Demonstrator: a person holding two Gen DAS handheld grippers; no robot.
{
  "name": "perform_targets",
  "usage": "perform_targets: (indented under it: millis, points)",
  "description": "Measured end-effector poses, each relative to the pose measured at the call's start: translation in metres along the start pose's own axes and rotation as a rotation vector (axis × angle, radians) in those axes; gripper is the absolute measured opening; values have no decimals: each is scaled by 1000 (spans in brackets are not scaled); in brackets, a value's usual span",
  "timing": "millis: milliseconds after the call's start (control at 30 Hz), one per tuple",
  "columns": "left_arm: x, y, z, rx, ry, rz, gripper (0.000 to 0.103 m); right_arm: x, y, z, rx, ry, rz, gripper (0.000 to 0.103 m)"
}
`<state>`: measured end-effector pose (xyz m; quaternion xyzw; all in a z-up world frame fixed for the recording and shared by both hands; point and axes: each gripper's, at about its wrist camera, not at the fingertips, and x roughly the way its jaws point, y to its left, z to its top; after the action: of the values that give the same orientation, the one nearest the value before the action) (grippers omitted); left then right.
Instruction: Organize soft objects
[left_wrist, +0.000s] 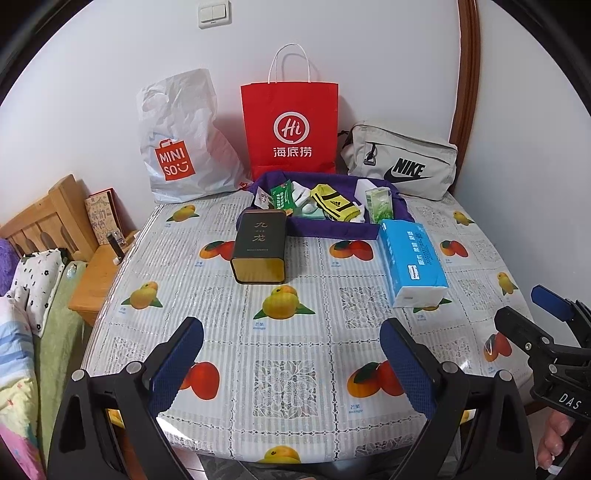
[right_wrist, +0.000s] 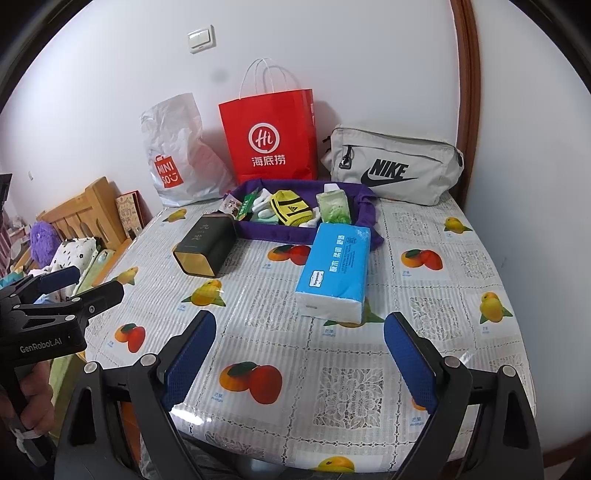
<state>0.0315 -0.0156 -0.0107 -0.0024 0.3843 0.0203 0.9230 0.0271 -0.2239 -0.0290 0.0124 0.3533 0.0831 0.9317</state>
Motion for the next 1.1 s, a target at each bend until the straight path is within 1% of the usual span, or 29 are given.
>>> perform_targets:
  millis: [1100]
  points:
    - [-6,-2,2,-1,-6,-15,97,-1,-2,0,5,4,-3,92]
